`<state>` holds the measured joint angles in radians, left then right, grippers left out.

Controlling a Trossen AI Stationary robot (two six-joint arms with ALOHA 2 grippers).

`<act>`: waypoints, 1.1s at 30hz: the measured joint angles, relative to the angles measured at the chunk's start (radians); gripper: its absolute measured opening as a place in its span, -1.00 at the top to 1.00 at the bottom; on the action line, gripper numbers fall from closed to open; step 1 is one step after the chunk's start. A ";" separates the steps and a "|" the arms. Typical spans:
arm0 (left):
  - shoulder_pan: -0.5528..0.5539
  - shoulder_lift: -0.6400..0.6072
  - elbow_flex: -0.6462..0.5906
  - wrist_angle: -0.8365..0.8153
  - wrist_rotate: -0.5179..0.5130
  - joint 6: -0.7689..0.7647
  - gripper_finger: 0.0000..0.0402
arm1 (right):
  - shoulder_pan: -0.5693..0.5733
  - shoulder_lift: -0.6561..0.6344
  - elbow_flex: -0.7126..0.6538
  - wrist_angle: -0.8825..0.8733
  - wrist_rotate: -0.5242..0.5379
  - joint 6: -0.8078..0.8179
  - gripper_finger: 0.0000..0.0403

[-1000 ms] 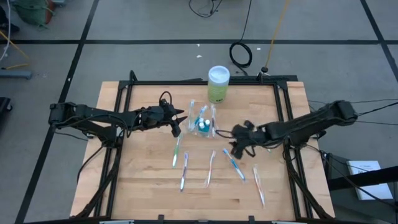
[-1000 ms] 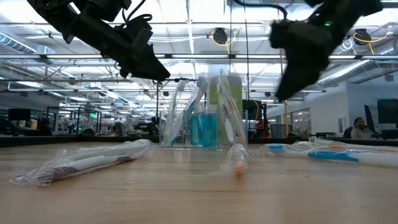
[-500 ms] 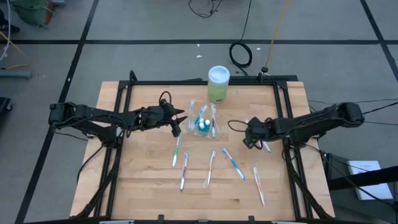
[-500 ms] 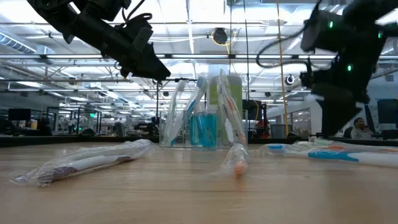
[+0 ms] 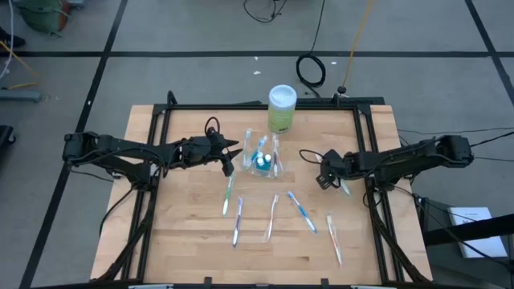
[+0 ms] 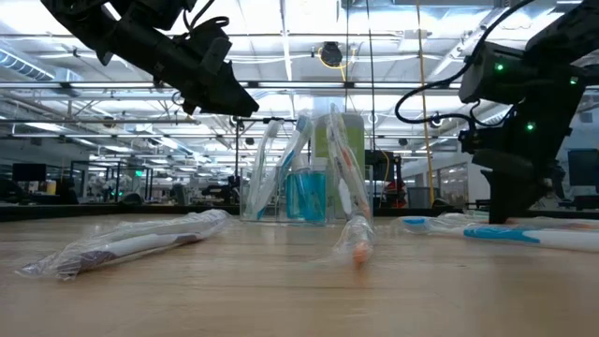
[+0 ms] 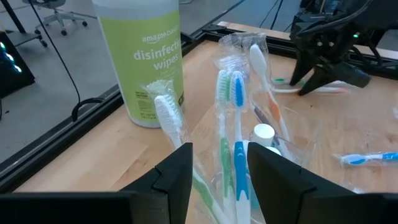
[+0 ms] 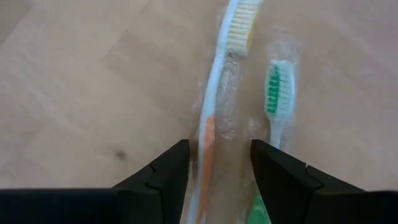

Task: Pick & Place toothbrushing station
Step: Put the green toothbrush into the transparent organizer

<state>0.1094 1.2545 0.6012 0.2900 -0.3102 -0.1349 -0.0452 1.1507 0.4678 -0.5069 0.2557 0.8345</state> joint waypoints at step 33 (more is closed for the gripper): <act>0.002 0.000 0.000 -0.001 -0.005 0.000 0.22 | -0.013 -0.078 -0.050 0.118 0.197 -0.108 0.94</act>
<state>0.1118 1.2545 0.6010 0.2893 -0.3153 -0.1345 -0.0582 1.0728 0.4178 -0.3889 0.4531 0.7263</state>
